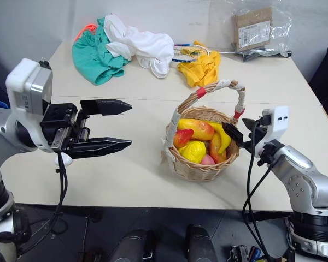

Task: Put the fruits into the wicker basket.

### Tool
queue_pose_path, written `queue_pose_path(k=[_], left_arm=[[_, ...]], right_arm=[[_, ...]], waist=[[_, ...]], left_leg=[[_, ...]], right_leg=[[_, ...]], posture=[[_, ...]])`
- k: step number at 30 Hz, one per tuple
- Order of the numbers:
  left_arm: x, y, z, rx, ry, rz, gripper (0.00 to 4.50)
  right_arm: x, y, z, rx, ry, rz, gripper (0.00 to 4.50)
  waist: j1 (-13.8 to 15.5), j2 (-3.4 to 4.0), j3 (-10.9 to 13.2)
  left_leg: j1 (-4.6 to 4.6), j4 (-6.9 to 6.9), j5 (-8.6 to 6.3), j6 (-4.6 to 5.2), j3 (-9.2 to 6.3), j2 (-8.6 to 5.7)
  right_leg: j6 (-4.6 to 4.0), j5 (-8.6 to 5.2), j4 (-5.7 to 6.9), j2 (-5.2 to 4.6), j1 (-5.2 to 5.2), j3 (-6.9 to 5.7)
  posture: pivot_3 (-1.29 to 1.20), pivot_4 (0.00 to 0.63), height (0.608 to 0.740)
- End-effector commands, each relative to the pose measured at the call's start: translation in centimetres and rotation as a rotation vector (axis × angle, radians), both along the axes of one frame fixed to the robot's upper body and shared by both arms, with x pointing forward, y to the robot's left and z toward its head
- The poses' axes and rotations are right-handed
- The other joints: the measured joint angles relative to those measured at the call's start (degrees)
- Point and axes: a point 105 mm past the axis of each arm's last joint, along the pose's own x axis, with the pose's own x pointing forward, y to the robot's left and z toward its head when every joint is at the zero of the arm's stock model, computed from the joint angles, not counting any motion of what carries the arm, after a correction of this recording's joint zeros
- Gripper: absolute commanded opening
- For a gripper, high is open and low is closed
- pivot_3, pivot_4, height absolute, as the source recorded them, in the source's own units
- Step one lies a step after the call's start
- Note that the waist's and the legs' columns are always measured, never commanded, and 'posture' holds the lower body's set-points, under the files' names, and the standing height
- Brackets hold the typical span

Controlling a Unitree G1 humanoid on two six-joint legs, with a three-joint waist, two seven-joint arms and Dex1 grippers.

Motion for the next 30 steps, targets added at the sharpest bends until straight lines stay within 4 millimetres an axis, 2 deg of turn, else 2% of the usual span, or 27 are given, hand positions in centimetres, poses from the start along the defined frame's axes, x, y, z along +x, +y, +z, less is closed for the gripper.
queue_pose_path(k=[1, 6, 9, 19, 20, 24, 30], left_arm=[[-0.2, 0.2, 0.8, -0.016, -0.047, 0.007, 4.43], [0.3, 0.0, 1.0, -0.023, -0.054, 0.002, 4.43], [0.4, -0.2, 1.2, -0.031, -0.058, -0.005, 4.50], [1.1, -1.0, 1.2, -0.044, -0.056, -0.038, 4.50], [1.2, -1.1, 1.2, -0.045, -0.056, -0.041, 4.50], [1.6, -1.4, 1.2, -0.055, -0.056, -0.058, 4.50], [1.9, -2.0, 1.3, -0.072, -0.058, -0.083, 4.50]], right_arm=[[0.1, -0.1, 1.3, 0.008, -0.063, -0.002, 4.50], [1.7, 0.7, 1.3, 0.022, -0.090, -0.008, 4.50], [2.0, 0.8, 1.6, 0.039, -0.117, -0.013, 3.89], [0.8, 0.7, 2.8, 0.080, -0.191, 0.001, 0.55], [0.7, 0.5, 2.9, 0.077, -0.196, -0.005, 0.36], [0.3, -0.8, 4.0, 0.082, -0.235, -0.056, 0.29], [-0.4, -6.1, 5.6, -0.008, -0.283, -0.264, 0.29]], waist=[[0.0, 0.00, 0.0], [-0.2, 0.02, 0.0], [-0.2, 0.02, 0.0], [-0.2, 0.02, 0.0], [-0.2, 0.03, 0.0], [-0.1, 0.08, 0.0], [0.0, 0.11, 0.1]], left_leg=[[0.00, -0.01, 0.00, 0.00, 0.00, 0.00], [0.07, -0.07, -0.02, -0.04, 0.09, 0.01], [0.10, -0.17, 0.00, -0.09, 0.09, 0.04], [0.14, -0.37, 0.02, -0.12, 0.14, 0.03], [0.14, -0.39, 0.02, -0.12, 0.13, 0.03], [0.14, -0.40, 0.02, -0.11, 0.14, 0.02], [0.10, -0.44, 0.02, -0.10, 0.14, -0.02]], right_leg=[[0.00, 0.00, -0.01, 0.00, 0.00, -0.01], [-0.03, -0.02, -0.03, 0.01, -0.03, -0.09], [-0.11, -0.06, 0.01, 0.01, -0.04, -0.13], [-0.12, -0.07, -0.02, -0.01, -0.06, -0.25], [-0.12, -0.07, -0.04, -0.01, -0.06, -0.25], [-0.12, -0.07, -0.04, -0.02, -0.06, -0.30], [-0.12, -0.07, -0.10, -0.05, -0.07, -0.34]], posture=[[0.00, 0.150, 0.740], [0.00, 0.150, 0.740], [0.00, 0.150, 0.740], [0.00, 0.150, 0.740], [0.00, 0.150, 0.740], [0.00, 0.150, 0.740], [0.00, 0.150, 0.740]])
